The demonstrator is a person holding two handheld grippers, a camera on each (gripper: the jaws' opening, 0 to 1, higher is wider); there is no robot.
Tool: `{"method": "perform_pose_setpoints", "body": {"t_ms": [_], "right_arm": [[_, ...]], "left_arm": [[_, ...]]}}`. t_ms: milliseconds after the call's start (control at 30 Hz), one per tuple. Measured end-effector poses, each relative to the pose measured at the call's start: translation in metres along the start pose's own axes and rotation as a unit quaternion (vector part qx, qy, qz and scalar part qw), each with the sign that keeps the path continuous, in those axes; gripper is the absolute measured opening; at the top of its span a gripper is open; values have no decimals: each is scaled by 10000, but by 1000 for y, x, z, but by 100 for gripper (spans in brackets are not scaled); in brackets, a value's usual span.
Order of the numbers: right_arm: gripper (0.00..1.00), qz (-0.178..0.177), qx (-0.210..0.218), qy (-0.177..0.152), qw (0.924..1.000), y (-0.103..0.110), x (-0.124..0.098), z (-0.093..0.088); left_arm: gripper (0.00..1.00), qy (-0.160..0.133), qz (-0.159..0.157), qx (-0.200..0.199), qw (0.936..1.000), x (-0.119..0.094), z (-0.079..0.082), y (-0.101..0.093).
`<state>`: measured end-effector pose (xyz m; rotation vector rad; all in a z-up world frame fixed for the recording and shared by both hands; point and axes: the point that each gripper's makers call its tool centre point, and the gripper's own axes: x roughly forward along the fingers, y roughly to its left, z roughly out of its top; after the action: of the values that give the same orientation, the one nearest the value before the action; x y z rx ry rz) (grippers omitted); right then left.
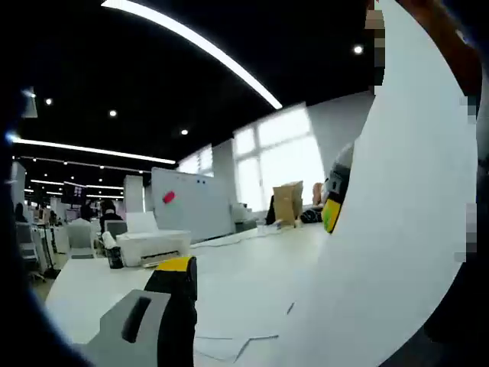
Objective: Organize the stack of printing papers by aligning and flattening the scattered papers on the table
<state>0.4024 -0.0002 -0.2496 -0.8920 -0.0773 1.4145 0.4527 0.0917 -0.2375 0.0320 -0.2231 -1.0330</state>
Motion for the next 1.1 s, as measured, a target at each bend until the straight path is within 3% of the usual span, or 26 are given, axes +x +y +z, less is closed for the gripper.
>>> {"method": "perform_pose_setpoints", "body": {"t_ms": [333, 667, 900, 1067, 1100], "right_arm": [[0, -76, 75, 75, 9999, -5, 7, -9], [0, -102, 141, 59, 9998, -6, 11, -13], [0, -113, 184, 74, 9997, -6, 12, -15], [0, -118, 178, 82, 9997, -6, 13, -15], [0, -118, 179, 80, 9997, -6, 13, -15]], "left_arm": [[60, -139, -115, 93, 9998, 2, 7, -7], [47, -235, -487, 100, 9985, 5, 10, -22], [39, -165, -590, 184, 9979, 9, 7, -27], [29, -140, -699, 214, 9972, 9, 6, -32], [22, -137, -675, 213, 9974, 9, 6, -32]]}}
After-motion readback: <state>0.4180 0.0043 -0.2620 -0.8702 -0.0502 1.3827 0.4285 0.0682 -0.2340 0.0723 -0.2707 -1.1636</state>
